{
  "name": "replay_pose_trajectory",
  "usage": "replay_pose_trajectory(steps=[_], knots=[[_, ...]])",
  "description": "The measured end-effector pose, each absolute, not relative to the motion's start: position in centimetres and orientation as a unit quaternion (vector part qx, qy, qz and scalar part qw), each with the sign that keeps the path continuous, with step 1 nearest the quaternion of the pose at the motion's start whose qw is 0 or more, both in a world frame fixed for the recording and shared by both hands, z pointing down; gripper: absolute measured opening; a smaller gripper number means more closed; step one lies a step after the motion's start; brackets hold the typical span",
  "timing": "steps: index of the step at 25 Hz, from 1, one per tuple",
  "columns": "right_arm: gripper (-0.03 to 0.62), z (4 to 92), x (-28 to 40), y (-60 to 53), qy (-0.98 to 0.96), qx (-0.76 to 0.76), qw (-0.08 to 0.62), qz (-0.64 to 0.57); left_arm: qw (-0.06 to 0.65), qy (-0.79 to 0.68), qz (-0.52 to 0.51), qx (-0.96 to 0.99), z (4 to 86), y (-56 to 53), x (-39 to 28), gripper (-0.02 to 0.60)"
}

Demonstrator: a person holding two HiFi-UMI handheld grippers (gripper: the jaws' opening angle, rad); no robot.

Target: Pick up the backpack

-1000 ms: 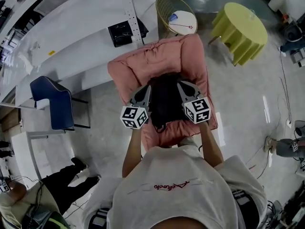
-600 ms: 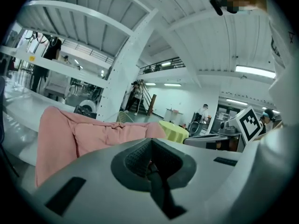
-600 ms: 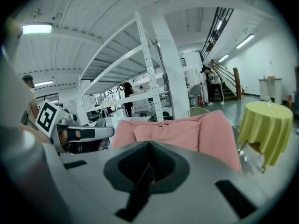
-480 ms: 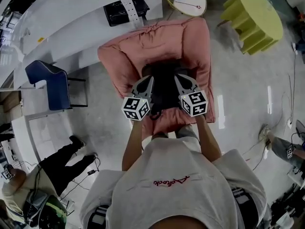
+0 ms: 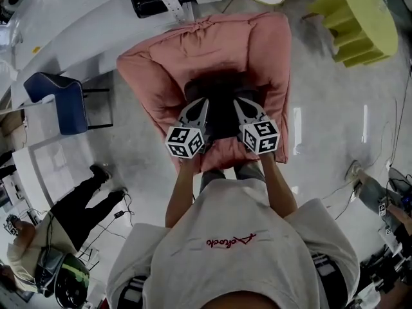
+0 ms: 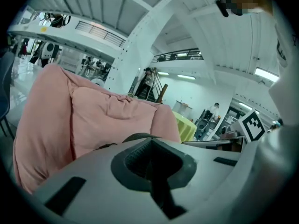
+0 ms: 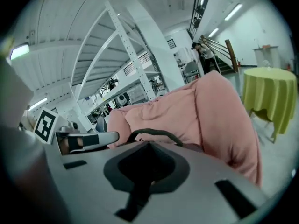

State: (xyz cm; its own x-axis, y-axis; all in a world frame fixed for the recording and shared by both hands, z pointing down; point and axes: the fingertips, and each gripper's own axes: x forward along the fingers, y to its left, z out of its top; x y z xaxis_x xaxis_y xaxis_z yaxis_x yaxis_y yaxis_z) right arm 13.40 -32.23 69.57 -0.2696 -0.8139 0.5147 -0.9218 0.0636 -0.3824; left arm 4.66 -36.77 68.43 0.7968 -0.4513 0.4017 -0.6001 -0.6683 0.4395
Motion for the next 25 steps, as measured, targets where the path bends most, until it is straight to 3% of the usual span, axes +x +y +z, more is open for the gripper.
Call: replay_pose_trajectory(steps=[11,19,21,22,24,25], knots=[[0.018,73.0,16.4,-35.1,-0.725,0.602,0.161,0.294,0.193,-0.300,0.227,0.906,71.7,-39.9,5.9,0.009],[0.022,73.6,16.1,-36.2,-0.745,0.572,0.302,0.160,0.071,-0.264,0.317,0.908,72.4,-40.4,5.9,0.011],[0.070,73.8,15.7,-36.5,-0.754,0.552,0.332,0.134,0.063,-0.249,0.330,0.908,72.5,-40.4,5.9,0.015],[0.116,74.0,15.6,-36.6,-0.756,0.542,0.345,0.123,0.061,-0.241,0.336,0.909,72.5,-40.2,6.0,0.032],[0.135,74.1,15.6,-36.8,-0.758,0.532,0.362,0.107,0.050,-0.225,0.350,0.908,72.5,-40.0,6.3,0.138],[0.138,74.2,15.6,-37.0,-0.757,0.531,0.367,0.100,0.039,-0.218,0.359,0.907,72.6,-39.9,6.4,0.148]])
